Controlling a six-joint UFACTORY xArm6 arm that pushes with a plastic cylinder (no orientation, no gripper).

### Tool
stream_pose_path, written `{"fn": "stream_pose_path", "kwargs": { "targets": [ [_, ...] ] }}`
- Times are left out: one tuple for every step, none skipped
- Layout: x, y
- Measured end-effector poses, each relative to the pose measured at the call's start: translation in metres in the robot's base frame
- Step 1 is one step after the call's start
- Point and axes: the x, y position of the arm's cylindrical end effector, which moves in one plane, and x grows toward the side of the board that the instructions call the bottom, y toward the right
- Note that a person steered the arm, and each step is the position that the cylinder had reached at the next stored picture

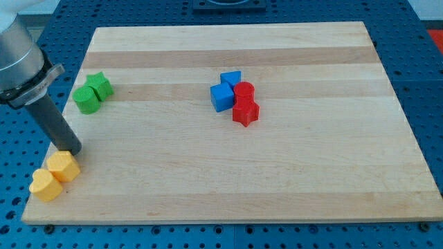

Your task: Move your arm diagonally to the yellow blocks

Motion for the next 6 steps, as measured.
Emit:
{"fn": "stream_pose_path", "kwargs": {
  "targets": [
    [0.0, 0.0],
    [0.002, 0.006],
    [0.002, 0.024],
    [0.004, 0.062],
    [0.049, 0.106],
    [0.105, 0.103]
  ]
}}
